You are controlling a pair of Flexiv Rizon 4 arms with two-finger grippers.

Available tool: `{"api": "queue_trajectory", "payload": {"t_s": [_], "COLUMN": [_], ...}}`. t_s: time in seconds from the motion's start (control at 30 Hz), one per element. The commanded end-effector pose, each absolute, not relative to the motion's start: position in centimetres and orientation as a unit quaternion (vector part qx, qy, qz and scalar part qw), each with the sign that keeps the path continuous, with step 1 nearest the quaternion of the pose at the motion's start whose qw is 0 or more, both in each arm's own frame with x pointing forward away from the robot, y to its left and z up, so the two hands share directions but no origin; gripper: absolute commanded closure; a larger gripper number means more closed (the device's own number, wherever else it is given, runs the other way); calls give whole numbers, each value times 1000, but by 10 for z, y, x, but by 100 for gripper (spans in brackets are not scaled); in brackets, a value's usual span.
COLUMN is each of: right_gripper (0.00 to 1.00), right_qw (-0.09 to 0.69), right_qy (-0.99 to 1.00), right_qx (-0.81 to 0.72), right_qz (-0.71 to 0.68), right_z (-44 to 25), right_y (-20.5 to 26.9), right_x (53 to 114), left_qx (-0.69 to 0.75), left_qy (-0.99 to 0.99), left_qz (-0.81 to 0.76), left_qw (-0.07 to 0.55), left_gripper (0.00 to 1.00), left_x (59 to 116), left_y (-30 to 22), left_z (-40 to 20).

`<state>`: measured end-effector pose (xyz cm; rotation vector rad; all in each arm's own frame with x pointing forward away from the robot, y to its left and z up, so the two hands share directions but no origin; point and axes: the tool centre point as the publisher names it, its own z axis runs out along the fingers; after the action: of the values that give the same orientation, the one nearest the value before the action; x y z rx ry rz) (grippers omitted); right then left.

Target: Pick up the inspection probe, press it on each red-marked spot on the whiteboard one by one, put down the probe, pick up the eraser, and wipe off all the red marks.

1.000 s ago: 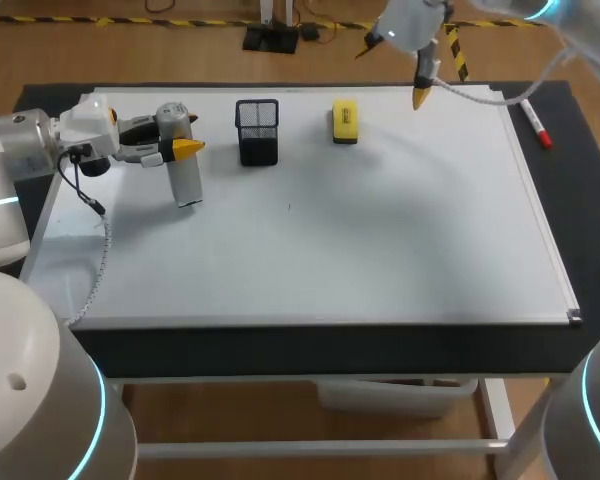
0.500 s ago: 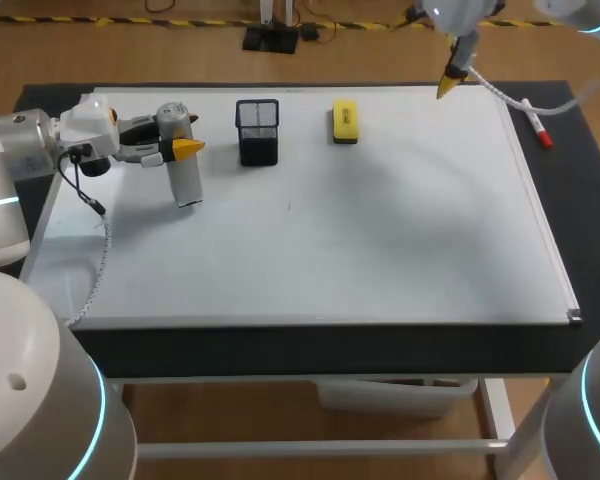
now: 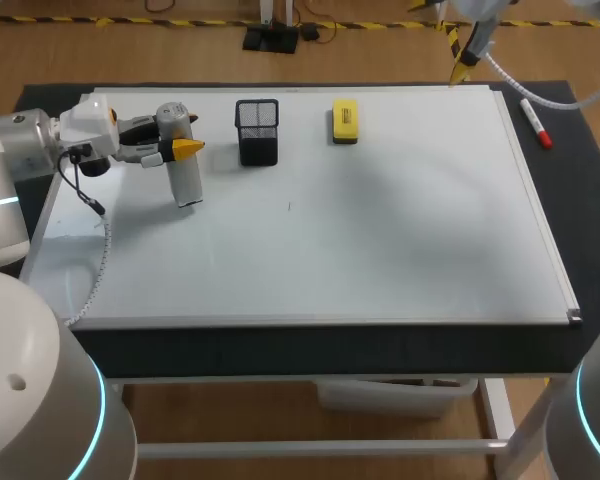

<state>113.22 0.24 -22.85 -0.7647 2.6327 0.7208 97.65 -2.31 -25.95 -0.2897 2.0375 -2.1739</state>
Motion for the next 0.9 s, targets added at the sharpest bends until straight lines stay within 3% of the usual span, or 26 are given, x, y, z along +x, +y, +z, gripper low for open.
{"api": "queue_trajectory", "payload": {"t_s": [0.03,0.17,0.9], "right_gripper": [0,0,0], "right_qw": [148,112,112], "right_qy": [920,922,922], "right_qx": [-266,-265,-265], "right_qz": [248,257,257], "right_z": [-218,-216,-216], "right_y": [-3,-4,-4], "right_x": [1133,1134,1134], "left_qx": [-96,-96,-96], "left_qy": [678,678,678], "left_qz": [-725,-725,-725], "left_qw": [74,74,74], "left_gripper": [100,100,100], "left_x": [976,976,976], "left_y": [-23,-23,-23], "left_z": [-259,-259,-259]}}
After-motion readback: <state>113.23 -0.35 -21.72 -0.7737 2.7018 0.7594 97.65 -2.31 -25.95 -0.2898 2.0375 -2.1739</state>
